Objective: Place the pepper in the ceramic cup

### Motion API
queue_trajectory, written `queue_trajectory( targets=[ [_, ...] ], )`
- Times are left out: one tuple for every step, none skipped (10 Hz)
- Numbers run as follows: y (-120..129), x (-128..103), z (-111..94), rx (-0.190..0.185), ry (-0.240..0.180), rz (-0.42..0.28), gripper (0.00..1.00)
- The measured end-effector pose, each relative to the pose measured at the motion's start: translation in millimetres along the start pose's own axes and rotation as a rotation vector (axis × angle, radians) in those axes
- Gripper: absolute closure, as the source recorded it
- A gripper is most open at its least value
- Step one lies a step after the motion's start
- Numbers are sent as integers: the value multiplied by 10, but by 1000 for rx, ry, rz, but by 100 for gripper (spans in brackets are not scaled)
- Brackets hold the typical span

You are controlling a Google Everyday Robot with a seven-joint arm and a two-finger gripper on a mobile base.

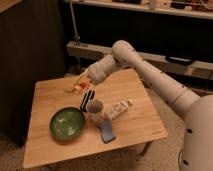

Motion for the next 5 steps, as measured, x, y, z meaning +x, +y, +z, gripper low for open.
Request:
queue_trajectory(
  targets=[
    [117, -26, -51, -13, -10, 23, 86],
    [281, -29, -124, -24, -20, 53, 86],
    [465, -22, -193, -26, -42, 90, 86],
    [603, -18, -238, -27, -60, 122, 86],
    [698, -9, -234, -26, -80, 145, 86]
  ],
)
